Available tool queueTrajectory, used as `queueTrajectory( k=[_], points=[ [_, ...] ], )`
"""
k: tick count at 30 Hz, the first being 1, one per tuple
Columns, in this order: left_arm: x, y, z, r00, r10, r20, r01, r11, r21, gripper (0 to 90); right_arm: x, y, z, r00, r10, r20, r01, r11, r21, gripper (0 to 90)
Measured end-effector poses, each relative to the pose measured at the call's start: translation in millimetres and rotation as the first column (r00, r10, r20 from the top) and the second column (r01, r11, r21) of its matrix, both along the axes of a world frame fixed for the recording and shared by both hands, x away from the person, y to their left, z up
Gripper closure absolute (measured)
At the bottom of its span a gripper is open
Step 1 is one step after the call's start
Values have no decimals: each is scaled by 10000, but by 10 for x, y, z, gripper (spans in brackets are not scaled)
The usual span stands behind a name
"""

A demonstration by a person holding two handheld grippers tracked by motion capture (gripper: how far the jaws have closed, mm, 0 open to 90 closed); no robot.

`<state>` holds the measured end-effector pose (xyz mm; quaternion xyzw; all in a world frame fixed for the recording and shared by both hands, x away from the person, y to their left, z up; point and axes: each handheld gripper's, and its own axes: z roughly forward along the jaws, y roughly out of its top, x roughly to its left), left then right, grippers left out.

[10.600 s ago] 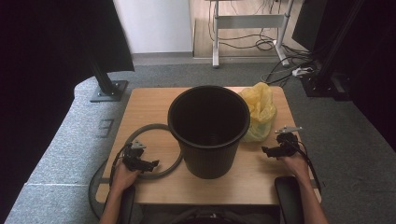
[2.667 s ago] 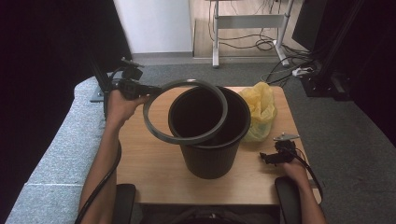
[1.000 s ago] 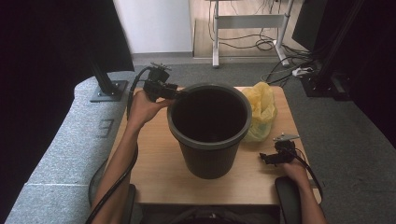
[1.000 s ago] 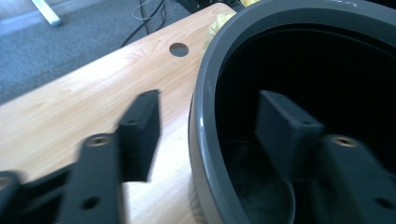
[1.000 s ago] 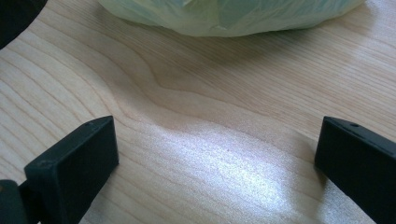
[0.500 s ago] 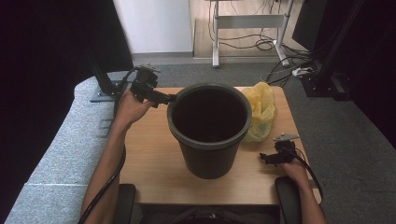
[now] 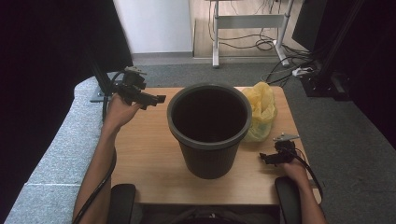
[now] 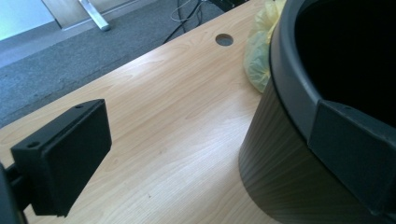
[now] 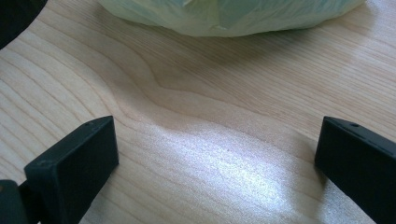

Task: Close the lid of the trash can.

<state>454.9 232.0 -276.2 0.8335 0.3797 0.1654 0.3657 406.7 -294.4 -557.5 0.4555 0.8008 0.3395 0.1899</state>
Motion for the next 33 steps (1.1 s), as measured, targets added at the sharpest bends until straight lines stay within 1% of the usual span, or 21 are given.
queueTrajectory(
  k=[4,9,14,16,20,33],
  points=[
    [-22,96,-35,9999,85,59,-85,9999,-68,0,0,0,0,10000,-1,-2,1,10000,1,0],
    [-46,212,-92,9995,307,40,-306,9994,-173,0,0,0,0,10000,0,0,0,10000,1,0],
    [-59,290,-159,9990,451,27,-450,9986,-263,0,0,0,0,10000,4,1,-4,10000,-10,0],
    [-63,315,-189,9988,499,-13,-500,9982,-323,0,0,0,0,10000,2,1,-2,10000,-10,0],
    [-69,359,-252,9984,563,-93,-565,9980,-281,0,-1,1,0,10000,-13,3,13,10000,-9,0],
    [-102,512,-473,9957,851,-370,-870,9949,-516,0,-3,2,0,10000,-24,2,24,10000,-11,0]
  ],
)
